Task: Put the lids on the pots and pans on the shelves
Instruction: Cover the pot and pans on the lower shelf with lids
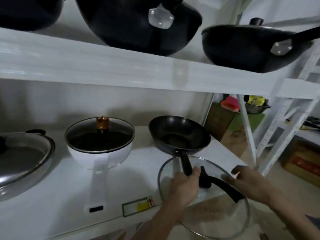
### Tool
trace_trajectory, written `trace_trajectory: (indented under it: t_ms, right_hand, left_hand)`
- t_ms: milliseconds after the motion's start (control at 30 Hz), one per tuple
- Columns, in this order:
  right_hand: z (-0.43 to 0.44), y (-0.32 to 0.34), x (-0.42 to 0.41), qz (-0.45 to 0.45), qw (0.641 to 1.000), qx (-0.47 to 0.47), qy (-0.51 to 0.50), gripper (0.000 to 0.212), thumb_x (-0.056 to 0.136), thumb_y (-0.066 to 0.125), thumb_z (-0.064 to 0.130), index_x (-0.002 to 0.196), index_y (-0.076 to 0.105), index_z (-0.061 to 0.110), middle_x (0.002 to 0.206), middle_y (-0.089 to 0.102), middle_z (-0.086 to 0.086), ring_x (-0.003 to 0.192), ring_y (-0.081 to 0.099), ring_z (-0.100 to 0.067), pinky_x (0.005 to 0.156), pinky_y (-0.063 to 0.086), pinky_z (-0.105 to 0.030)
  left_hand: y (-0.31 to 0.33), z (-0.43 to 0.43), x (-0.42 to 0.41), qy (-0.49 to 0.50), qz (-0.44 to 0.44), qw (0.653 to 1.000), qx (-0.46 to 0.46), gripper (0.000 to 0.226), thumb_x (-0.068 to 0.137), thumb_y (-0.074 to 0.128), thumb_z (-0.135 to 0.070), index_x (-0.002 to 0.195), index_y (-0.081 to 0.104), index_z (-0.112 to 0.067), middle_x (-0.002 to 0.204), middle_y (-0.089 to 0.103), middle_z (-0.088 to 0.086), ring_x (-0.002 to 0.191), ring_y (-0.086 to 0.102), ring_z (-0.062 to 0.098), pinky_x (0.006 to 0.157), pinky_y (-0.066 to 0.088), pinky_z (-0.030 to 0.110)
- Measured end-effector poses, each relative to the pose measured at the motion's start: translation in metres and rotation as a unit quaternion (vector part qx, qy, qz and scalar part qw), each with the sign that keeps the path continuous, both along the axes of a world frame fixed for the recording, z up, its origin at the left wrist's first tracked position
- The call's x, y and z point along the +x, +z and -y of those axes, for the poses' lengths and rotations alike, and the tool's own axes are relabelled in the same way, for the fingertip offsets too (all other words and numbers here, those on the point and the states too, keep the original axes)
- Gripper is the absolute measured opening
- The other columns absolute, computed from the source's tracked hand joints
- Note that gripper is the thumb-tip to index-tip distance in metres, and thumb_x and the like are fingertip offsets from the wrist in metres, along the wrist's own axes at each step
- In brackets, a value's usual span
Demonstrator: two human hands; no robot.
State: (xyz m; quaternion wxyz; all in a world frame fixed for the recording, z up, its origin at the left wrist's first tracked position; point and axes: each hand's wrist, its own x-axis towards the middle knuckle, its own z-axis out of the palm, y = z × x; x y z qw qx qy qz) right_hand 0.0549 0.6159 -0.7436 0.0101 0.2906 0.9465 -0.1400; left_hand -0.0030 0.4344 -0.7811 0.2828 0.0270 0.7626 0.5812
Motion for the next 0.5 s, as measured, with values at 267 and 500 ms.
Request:
trace_trajectory:
  t_ms: [267,500]
  right_hand:
    - [0.004,-0.067,-0.001,-0.132,0.991,-0.012,0.009,0.016,0.082,0.065,0.03,0.071,0.064,0.019,0.061,0.063,0.002,0.063,0.063,-0.021,0.053,0.041,-0.031]
    - [-0.018,-0.052,0.063,-0.144,0.986,-0.012,-0.078,0.033,0.075,0.065,0.013,0.05,0.061,0.034,0.045,0.058,0.001,0.048,0.054,-0.015,0.047,0.039,-0.031]
  left_hand:
    - [-0.012,-0.041,-0.005,0.11,0.092,0.981,0.134,0.02,0.096,0.044,-0.02,0.107,0.051,-0.005,0.051,0.04,0.003,0.029,0.034,0.01,0.033,0.027,0.02]
    - [-0.014,-0.041,-0.007,0.104,0.08,0.982,0.136,0.014,0.095,0.044,-0.016,0.103,0.047,-0.006,0.059,0.037,0.005,0.043,0.035,0.017,0.029,0.027,0.015]
